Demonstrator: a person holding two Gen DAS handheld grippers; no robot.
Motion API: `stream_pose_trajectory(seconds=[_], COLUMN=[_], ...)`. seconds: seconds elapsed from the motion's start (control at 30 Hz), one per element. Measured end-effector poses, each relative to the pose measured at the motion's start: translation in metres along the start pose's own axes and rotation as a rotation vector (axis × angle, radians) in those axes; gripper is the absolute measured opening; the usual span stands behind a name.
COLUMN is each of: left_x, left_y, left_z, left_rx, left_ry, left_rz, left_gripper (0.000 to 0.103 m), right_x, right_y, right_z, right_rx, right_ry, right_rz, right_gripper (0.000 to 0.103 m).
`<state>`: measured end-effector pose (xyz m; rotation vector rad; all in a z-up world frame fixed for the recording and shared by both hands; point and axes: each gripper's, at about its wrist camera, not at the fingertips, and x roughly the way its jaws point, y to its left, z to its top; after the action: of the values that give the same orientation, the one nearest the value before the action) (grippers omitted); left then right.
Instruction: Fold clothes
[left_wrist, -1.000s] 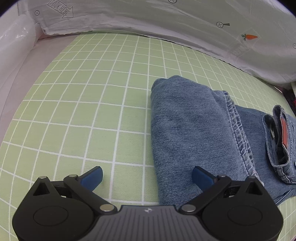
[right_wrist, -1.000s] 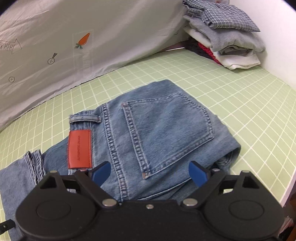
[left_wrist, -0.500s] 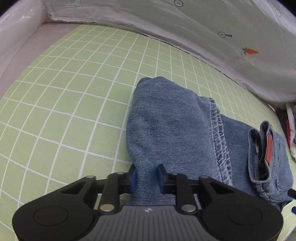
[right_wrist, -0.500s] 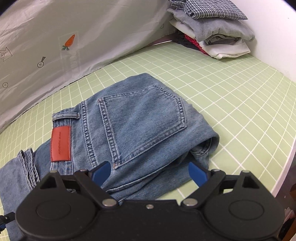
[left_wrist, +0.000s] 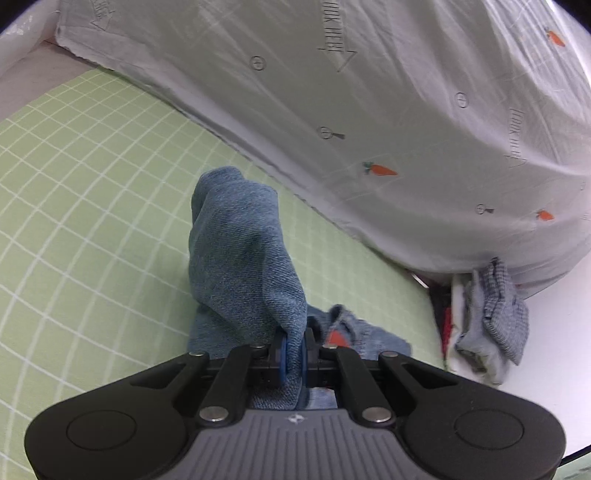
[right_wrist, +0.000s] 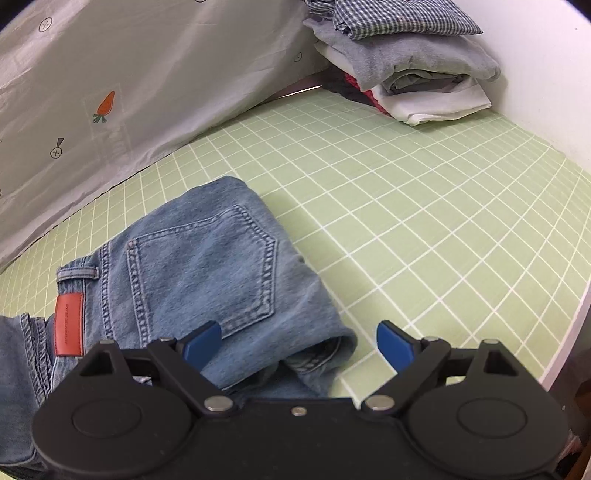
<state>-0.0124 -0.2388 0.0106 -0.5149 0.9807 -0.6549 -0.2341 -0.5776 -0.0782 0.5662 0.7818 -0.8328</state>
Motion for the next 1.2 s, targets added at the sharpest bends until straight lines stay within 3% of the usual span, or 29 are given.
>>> stream_pose_trajectory(seconds=[0.13,0.43,0.57,0.63,0.83,0.9,0.97,1.03,1.1,1.2], left_x=[0.028,0.119,0.165,0.187,0.211,0.218,0.223,0.221,0.215,0.205], left_y=[-0.040,-0.104,-0.104,-0.098,-0.096,-0.096,-0.099,-0.110,-0.128,-0.147], left_z=[-0.007,-0.043,-0.059,-0.068,-0.065,-0.063,-0.060,-0.053,-0.044,-0.031], left_rx=[-0.023,0.007,-0.091,-0.156,-0.204,-0.217,-0.222,-0.197,-0.105,0.031], left_ry=[0.018,0.147,0.224,0.265,0.316,0.332,0.340,0.324,0.284,0.220], left_rz=[-0.092,-0.081,-0.086,-0.053,-0.006,0.009,0.005,-0.035,-0.030,0.056], left_gripper=[0.007,0.007,0.007,0.008,0.011,0.018,0.048,0.070,0.076,0.080], right_x=[0.005,0.019,0.032,0.041,0.072,0.083,0.092,0.097,0.099,0.100], right_y=[-0.025,-0.086,-0.113,-0.123,-0.134,-0.129,-0.122,-0.113,-0.105,-0.094], right_z=[0.015,0.055,0.076,0.086,0.116,0.126,0.134,0.137,0.137,0.135], right_rx=[0.005,-0.007,0.011,0.027,0.048,0.043,0.029,0.004,-0.032,-0.081], right_ry=[-0.001,-0.007,0.010,0.017,0.038,0.043,0.049,0.055,0.059,0.062], right_rz=[0.008,0.003,-0.004,-0.004,0.014,0.025,0.039,0.056,0.068,0.075], right_gripper=[0.092,0.092,0.092,0.092,0.092,0.092,0.092,0.092,0.092,0.092])
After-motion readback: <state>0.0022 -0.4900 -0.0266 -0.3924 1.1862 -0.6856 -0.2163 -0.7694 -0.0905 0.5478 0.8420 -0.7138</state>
